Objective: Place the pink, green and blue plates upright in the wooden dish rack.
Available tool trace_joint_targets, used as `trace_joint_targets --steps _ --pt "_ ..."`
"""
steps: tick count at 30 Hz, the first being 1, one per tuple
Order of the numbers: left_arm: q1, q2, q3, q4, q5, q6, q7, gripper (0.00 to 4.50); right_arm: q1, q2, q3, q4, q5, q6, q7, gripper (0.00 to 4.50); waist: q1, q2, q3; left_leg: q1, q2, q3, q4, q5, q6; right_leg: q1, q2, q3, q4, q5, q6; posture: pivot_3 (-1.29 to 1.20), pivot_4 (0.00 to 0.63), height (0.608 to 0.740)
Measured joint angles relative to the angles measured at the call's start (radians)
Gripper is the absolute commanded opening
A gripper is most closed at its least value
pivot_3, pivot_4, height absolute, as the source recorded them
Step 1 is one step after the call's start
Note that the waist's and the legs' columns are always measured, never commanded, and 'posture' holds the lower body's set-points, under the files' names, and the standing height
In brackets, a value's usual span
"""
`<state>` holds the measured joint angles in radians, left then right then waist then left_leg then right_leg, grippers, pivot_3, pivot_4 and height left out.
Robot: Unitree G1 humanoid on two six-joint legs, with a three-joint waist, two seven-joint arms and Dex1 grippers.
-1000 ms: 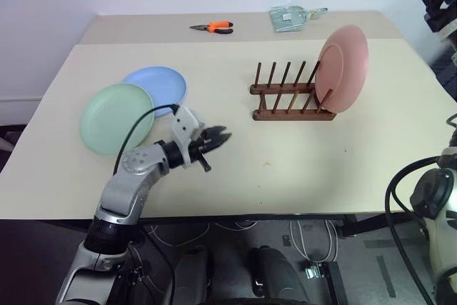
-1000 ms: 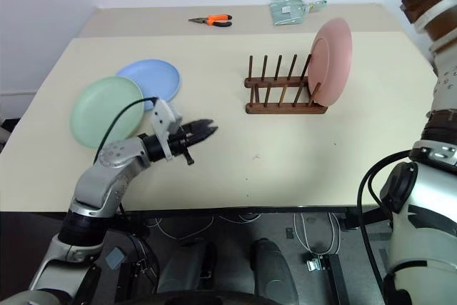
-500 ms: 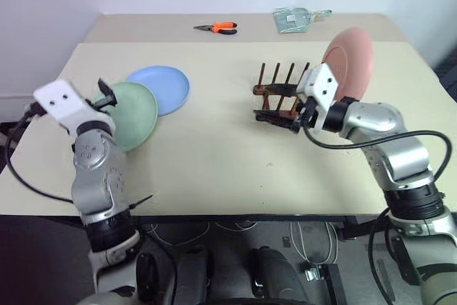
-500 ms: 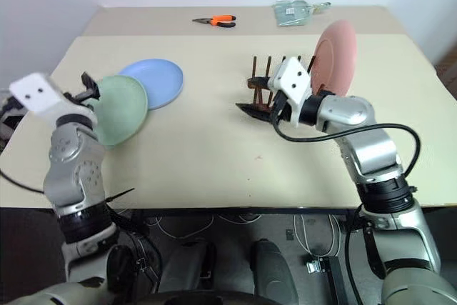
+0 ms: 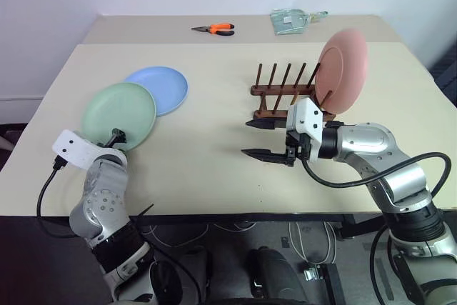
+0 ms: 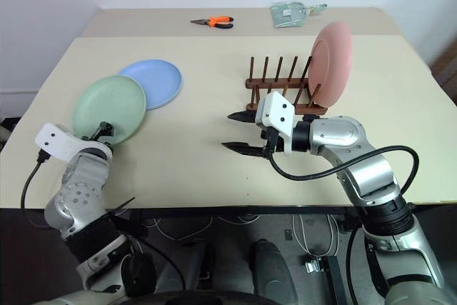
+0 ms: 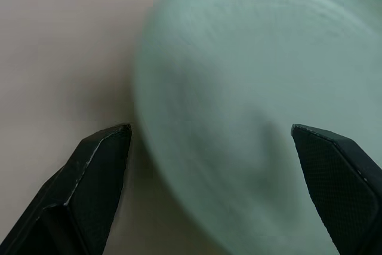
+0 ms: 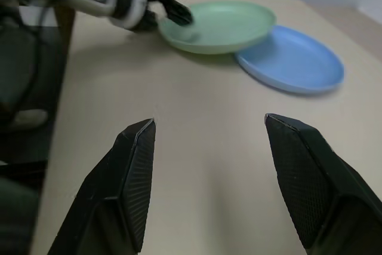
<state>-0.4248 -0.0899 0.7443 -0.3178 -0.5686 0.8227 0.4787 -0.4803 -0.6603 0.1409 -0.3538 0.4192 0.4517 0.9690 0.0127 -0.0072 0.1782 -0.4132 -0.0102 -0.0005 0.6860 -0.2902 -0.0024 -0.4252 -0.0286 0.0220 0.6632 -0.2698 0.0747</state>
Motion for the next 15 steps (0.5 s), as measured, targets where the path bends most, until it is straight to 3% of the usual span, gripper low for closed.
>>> trace_joint_targets --steps 7,8,11,15 --pt "-0.006 -0.025 0.061 0.022 -0.078 -0.049 0.099 0.24 0.006 0.000 -0.017 -0.008 -0.014 0.006 -0.038 2.98 0.002 0.000 0.000 0.000 0.000 0.000 0.000 0.000 0.000 0.000 0.000 0.000 0.000 0.000 0.000 0.00 0.150 0.740" --pt "-0.003 -0.025 0.062 0.028 -0.084 -0.064 0.097 0.03 0.006 -0.001 -0.021 -0.008 -0.016 0.008 -0.042 3.22 0.002 -0.001 0.000 0.000 0.000 0.000 0.000 0.000 -0.001 0.000 0.000 0.000 0.000 0.000 0.000 0.00 0.150 0.740" --pt "0.015 -0.003 0.013 0.034 -0.094 -0.122 0.017 0.00 0.003 -0.017 -0.025 -0.004 -0.023 0.046 -0.051 4.26 0.000 -0.002 -0.001 0.001 0.000 0.000 0.000 0.001 -0.001 0.001 0.000 0.000 0.000 0.000 0.000 0.00 0.150 0.740" --pt "0.069 0.089 -0.155 -0.044 -0.029 -0.222 -0.152 0.00 -0.028 -0.026 0.001 0.034 -0.133 -0.014 -0.090 4.44 -0.002 -0.002 -0.001 0.001 0.000 0.000 -0.001 0.001 -0.002 0.000 0.000 0.001 0.000 0.000 -0.001 0.00 0.150 0.740"
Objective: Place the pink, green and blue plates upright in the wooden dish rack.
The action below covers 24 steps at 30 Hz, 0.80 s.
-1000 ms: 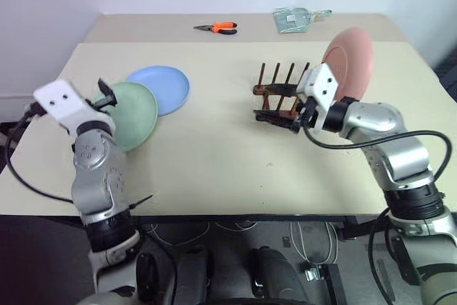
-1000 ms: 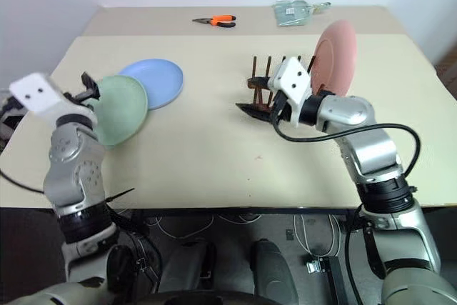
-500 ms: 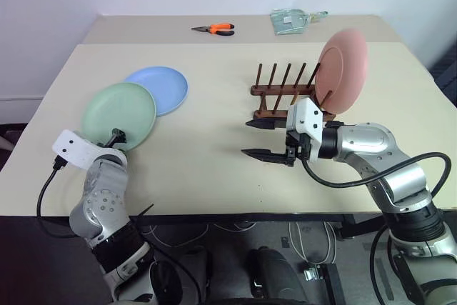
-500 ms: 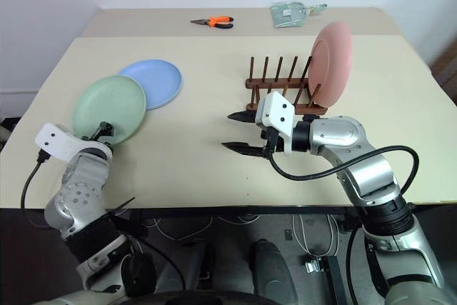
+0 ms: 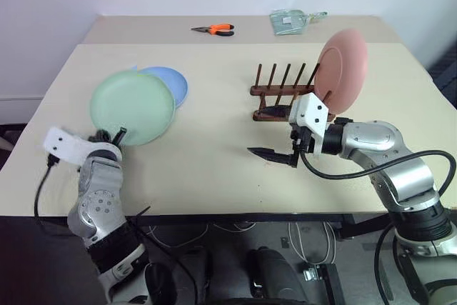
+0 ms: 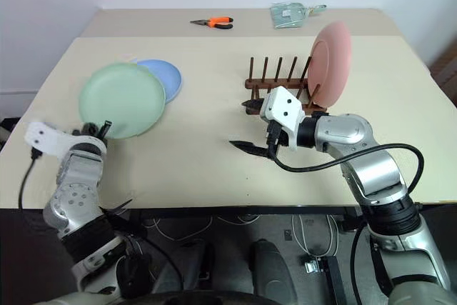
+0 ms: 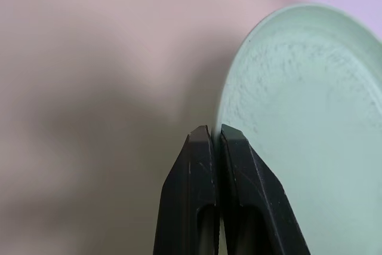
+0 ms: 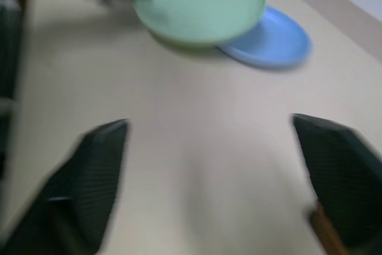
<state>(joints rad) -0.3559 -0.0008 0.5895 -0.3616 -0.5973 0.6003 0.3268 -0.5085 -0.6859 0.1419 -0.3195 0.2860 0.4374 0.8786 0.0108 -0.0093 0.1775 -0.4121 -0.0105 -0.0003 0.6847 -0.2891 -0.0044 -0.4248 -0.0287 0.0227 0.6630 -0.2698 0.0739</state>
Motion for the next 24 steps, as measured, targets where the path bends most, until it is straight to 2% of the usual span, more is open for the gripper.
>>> trace_joint_targets --steps 5,8,12,17,20,24 --pt "-0.021 0.114 -0.248 -0.061 0.116 -0.038 -0.124 0.00 -0.105 0.049 0.107 0.082 -0.242 -0.255 -0.089 4.44 -0.001 0.000 0.000 0.001 0.000 0.000 -0.001 0.001 -0.002 0.000 0.001 0.000 0.000 0.000 -0.001 0.00 0.150 0.740" --pt "-0.080 0.132 -0.359 -0.060 0.167 -0.013 -0.143 0.00 -0.180 0.082 0.171 0.160 -0.404 -0.424 -0.162 4.44 0.002 0.000 0.000 0.001 0.000 0.000 -0.001 0.003 -0.005 0.000 0.001 0.000 0.000 0.000 -0.001 0.00 0.150 0.740" --pt "-0.152 0.094 -0.396 -0.058 0.167 0.025 -0.142 0.00 -0.217 0.081 0.235 0.229 -0.573 -0.606 -0.216 4.44 0.000 0.000 0.000 0.001 0.000 0.001 -0.001 0.003 -0.005 0.000 0.001 0.000 0.000 0.001 0.000 0.00 0.150 0.740" --pt "-0.176 0.040 -0.416 -0.056 0.140 0.080 -0.140 0.00 -0.238 0.110 0.289 0.345 -0.738 -0.729 -0.301 4.44 -0.003 0.000 0.000 0.001 0.000 0.001 -0.001 0.003 -0.005 0.000 0.001 0.000 0.000 0.001 0.000 0.00 0.150 0.740" --pt "-0.177 0.029 -0.415 -0.058 0.121 0.113 -0.139 0.00 -0.272 0.116 0.299 0.406 -0.832 -0.757 -0.362 3.59 -0.004 0.000 0.000 0.001 0.000 0.001 -0.001 0.003 -0.006 0.000 0.001 0.000 0.000 0.001 0.000 0.00 0.150 0.740" --pt "-0.176 0.023 -0.406 -0.068 0.105 0.136 -0.138 0.00 -0.280 0.116 0.299 0.475 -0.922 -0.759 -0.432 1.72 -0.002 0.000 0.000 0.001 0.000 0.001 -0.001 0.003 -0.006 0.000 0.001 0.001 0.000 0.001 0.000 0.00 0.150 0.740"
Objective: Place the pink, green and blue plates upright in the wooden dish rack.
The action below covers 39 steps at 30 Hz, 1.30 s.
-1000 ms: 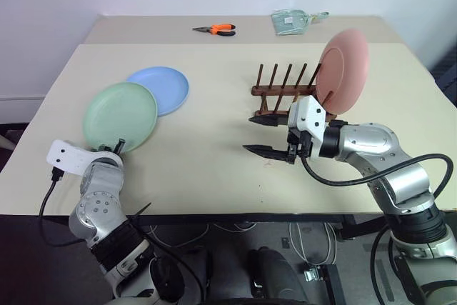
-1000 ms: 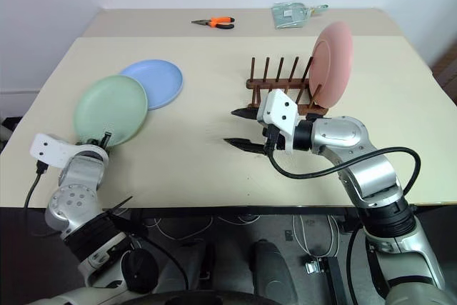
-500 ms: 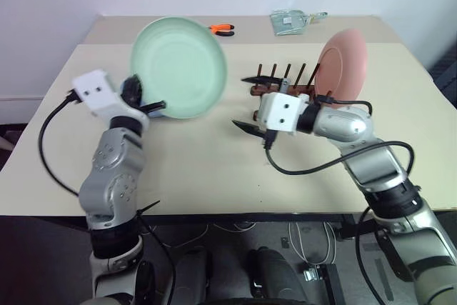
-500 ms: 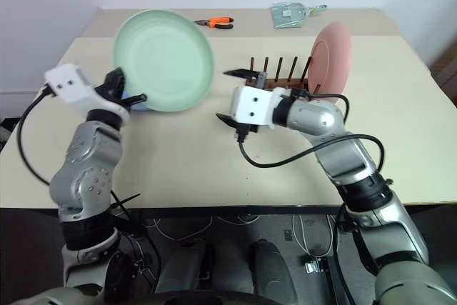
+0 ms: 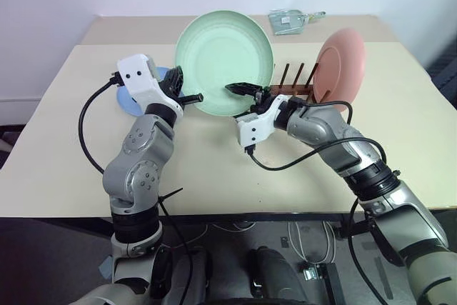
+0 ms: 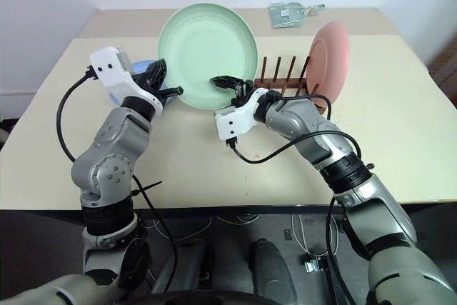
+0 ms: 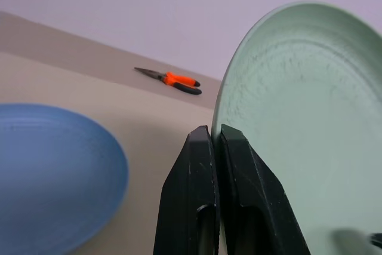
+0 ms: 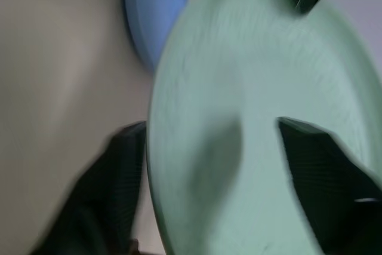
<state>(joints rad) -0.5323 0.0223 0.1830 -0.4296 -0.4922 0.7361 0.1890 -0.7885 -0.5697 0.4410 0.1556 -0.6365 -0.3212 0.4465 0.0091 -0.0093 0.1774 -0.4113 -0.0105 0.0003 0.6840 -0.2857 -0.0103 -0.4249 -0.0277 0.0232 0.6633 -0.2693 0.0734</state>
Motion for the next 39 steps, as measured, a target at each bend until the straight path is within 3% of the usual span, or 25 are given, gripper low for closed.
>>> trace_joint_targets --steps 4,6,9,11,12,15,18,20,22,27,32,39 --pt "-0.001 -0.001 0.025 0.000 -0.001 0.004 0.002 0.00 0.000 -0.001 0.002 0.004 -0.040 -0.032 -0.036 0.02 -0.001 0.000 0.000 0.000 0.000 0.000 0.000 0.000 0.000 0.000 0.000 0.000 0.000 0.000 0.000 0.00 0.150 0.740" --pt "-0.001 -0.004 0.031 0.000 -0.003 0.005 0.001 0.00 0.000 -0.001 0.003 0.004 -0.052 -0.039 -0.043 0.02 -0.001 0.000 0.000 0.000 0.000 0.000 0.000 0.000 0.000 0.000 0.000 0.000 0.000 0.000 0.000 0.00 0.150 0.740" --pt "-0.012 -0.043 0.074 0.003 -0.052 0.001 0.011 1.04 0.001 -0.003 0.001 0.004 -0.062 -0.046 -0.049 0.00 0.000 0.000 0.000 0.000 0.000 0.000 0.000 0.000 0.000 0.000 0.000 0.000 0.000 0.000 0.000 0.00 0.150 0.740" --pt "-0.065 -0.081 0.145 0.027 -0.096 -0.037 0.054 1.99 0.003 -0.004 -0.010 0.005 -0.062 -0.036 -0.050 0.00 0.003 -0.001 0.001 0.000 0.000 0.000 0.001 0.000 0.000 0.000 0.000 0.000 0.000 0.000 0.000 0.00 0.150 0.740" --pt "-0.096 -0.076 0.177 0.042 -0.102 -0.068 0.073 2.09 0.004 -0.004 -0.019 0.004 -0.058 -0.036 -0.051 0.00 0.002 -0.001 0.001 0.000 0.000 0.000 0.001 0.000 0.000 0.000 0.000 0.000 0.000 0.000 0.000 0.00 0.150 0.740" --pt "-0.176 0.025 0.285 0.097 -0.070 -0.189 0.116 2.09 0.029 -0.004 -0.078 -0.017 0.004 -0.026 -0.048 0.00 -0.009 -0.001 0.001 0.001 0.000 0.000 -0.001 0.000 -0.001 0.000 0.002 0.000 0.000 0.000 0.000 0.00 0.150 0.740" --pt "-0.153 0.166 0.298 0.162 -0.001 -0.226 0.075 2.09 0.058 0.024 -0.183 -0.075 0.190 0.056 0.009 0.00 -0.018 -0.001 0.001 0.001 0.001 0.000 -0.001 0.000 -0.001 0.000 0.002 0.000 0.001 0.000 0.000 0.00 0.150 0.740" --pt "-0.095 0.262 0.226 0.194 0.055 -0.218 -0.008 2.09 0.067 0.062 -0.262 -0.152 0.363 0.183 0.072 0.00 -0.018 -0.001 0.001 0.001 0.000 0.000 -0.001 0.000 0.000 0.000 0.001 0.000 0.001 0.000 0.000 0.00 0.150 0.740" --pt "-0.019 0.341 0.102 0.199 0.090 -0.206 -0.146 2.09 0.074 0.129 -0.385 -0.264 0.632 0.443 0.133 0.00 -0.014 -0.001 0.001 0.001 0.000 -0.001 -0.001 0.000 0.001 0.002 0.000 -0.001 0.001 0.000 0.000 0.00 0.150 0.740" --pt "0.123 0.365 -0.117 0.156 0.062 -0.202 -0.435 2.09 0.005 0.153 -0.671 -0.340 1.109 0.961 0.097 0.00 -0.003 -0.001 0.001 0.001 0.000 -0.001 -0.002 -0.003 0.004 0.001 -0.003 -0.001 0.000 0.000 -0.001 0.00 0.150 0.740" --pt "0.187 0.371 -0.206 0.091 -0.001 -0.202 -0.632 2.09 0.004 0.137 -0.770 -0.348 1.267 1.186 0.011 0.00 -0.019 0.001 0.001 0.001 0.001 -0.001 -0.005 -0.002 0.004 -0.001 -0.003 -0.001 0.001 -0.001 -0.003 0.00 0.150 0.740" --pt "0.229 0.405 -0.248 0.034 -0.014 -0.177 -0.739 2.09 -0.019 0.136 -0.819 -0.288 1.314 1.260 -0.101 0.00 -0.024 0.002 0.000 0.001 0.001 0.000 -0.004 -0.002 0.004 -0.001 -0.001 0.000 0.001 -0.001 -0.003 0.00 0.150 0.740"
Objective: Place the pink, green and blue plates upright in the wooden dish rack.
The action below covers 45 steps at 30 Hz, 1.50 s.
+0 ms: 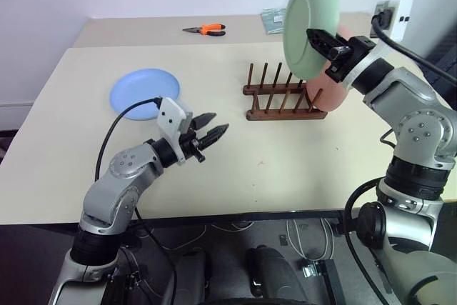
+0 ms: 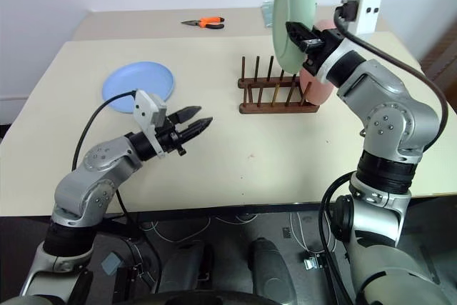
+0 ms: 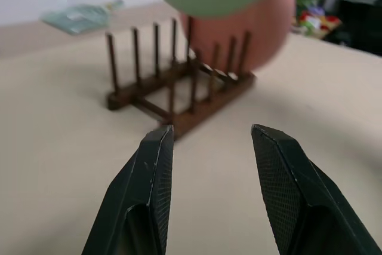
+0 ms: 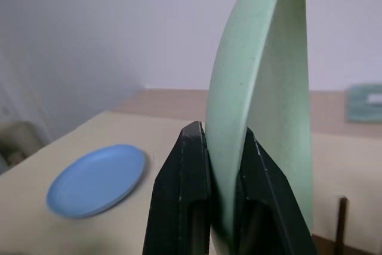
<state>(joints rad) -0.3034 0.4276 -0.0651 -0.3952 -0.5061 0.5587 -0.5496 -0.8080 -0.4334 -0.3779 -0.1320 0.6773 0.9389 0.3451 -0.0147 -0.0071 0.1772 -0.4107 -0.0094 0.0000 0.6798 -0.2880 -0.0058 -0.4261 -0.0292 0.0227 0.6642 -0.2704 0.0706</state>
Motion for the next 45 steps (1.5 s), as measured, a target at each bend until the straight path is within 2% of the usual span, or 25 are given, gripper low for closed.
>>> trace_joint_targets --steps 11,13,14,17,24,27,30,31,34,37,41,45 --pt "0.015 -0.002 -0.002 -0.022 0.016 0.005 0.002 2.09 -0.026 0.011 -0.004 0.122 0.031 0.076 -0.096 0.00 0.001 0.000 0.000 0.000 0.000 0.000 0.000 0.000 0.000 0.000 0.001 0.000 0.000 0.000 0.000 0.00 0.150 0.740" --pt "0.015 -0.004 -0.002 -0.022 0.017 0.006 0.002 2.17 -0.034 0.011 0.009 0.139 0.020 0.062 -0.095 0.87 0.001 0.000 0.000 0.000 0.000 0.000 0.000 0.000 0.000 0.000 0.001 0.000 0.000 0.000 0.000 0.00 0.150 0.740" --pt "0.015 -0.004 -0.002 -0.022 0.017 0.006 0.002 2.17 -0.037 0.009 0.023 0.145 0.007 0.045 -0.091 1.15 0.001 0.000 0.000 0.000 0.000 0.000 0.000 0.000 0.000 0.000 0.001 0.000 0.000 0.000 0.000 0.00 0.150 0.740" --pt "0.015 -0.006 -0.002 -0.022 0.019 0.007 0.003 2.17 -0.044 -0.013 0.081 0.156 -0.049 -0.024 -0.059 2.56 0.001 0.000 0.000 0.000 0.000 0.000 0.001 0.000 0.000 0.000 0.001 0.000 0.000 0.000 0.000 0.00 0.150 0.740" --pt "0.019 -0.020 0.001 -0.027 0.023 0.021 0.031 2.17 -0.045 -0.085 0.176 0.155 -0.199 -0.225 0.003 2.56 0.002 0.000 0.000 -0.001 0.000 0.000 0.001 0.000 0.001 0.000 0.001 0.000 0.000 0.000 0.000 0.00 0.150 0.740" --pt "0.017 -0.079 0.041 -0.014 0.007 0.027 0.082 3.00 -0.065 -0.097 0.175 0.152 -0.230 -0.313 0.026 2.63 0.002 0.000 0.000 0.000 0.000 0.000 0.001 0.000 0.001 0.000 0.001 0.000 0.000 0.000 0.000 0.00 0.150 0.740" --pt "-0.051 -0.157 0.128 0.073 0.020 0.024 0.228 4.44 -0.084 -0.129 0.191 0.089 -0.257 -0.409 0.087 2.63 0.003 0.000 0.000 0.000 0.001 0.000 0.001 0.000 0.001 0.000 0.002 0.000 0.000 0.000 0.001 0.00 0.150 0.740" --pt "-0.072 -0.174 0.156 0.100 0.026 0.025 0.268 4.48 -0.085 -0.134 0.202 0.070 -0.261 -0.420 0.102 2.63 0.003 0.000 0.000 0.000 0.001 0.000 0.001 0.000 0.001 0.000 0.002 0.000 0.000 0.000 0.001 0.00 0.150 0.740" --pt "-0.189 -0.250 0.318 0.251 0.045 0.068 0.523 4.48 -0.053 -0.154 0.302 -0.048 -0.284 -0.453 0.198 2.63 0.000 -0.001 -0.001 0.000 0.001 0.000 0.002 0.000 0.001 0.000 0.003 0.000 0.000 0.000 0.001 0.00 0.150 0.740" --pt "-0.241 -0.321 0.468 0.346 0.042 0.086 0.729 4.48 0.017 -0.130 0.389 -0.116 -0.300 -0.461 0.237 2.63 0.003 -0.002 -0.001 -0.001 0.001 0.000 0.002 0.000 0.001 0.000 0.003 0.000 0.000 0.000 0.001 0.00 0.150 0.740" --pt "-0.267 -0.355 0.577 0.397 0.019 0.107 0.860 4.48 0.077 -0.093 0.453 -0.151 -0.311 -0.458 0.243 2.63 0.013 -0.003 0.000 -0.002 0.001 0.000 0.004 0.000 0.001 0.000 0.002 -0.001 0.000 0.001 0.001 0.00 0.150 0.740" --pt "-0.331 -0.359 0.624 0.445 -0.025 0.129 0.898 4.48 0.094 -0.089 0.477 -0.189 -0.331 -0.464 0.251 2.63 0.029 -0.004 0.000 -0.002 0.000 0.000 0.004 0.000 0.001 0.000 0.001 -0.001 0.000 0.001 0.002 0.00 0.150 0.740"
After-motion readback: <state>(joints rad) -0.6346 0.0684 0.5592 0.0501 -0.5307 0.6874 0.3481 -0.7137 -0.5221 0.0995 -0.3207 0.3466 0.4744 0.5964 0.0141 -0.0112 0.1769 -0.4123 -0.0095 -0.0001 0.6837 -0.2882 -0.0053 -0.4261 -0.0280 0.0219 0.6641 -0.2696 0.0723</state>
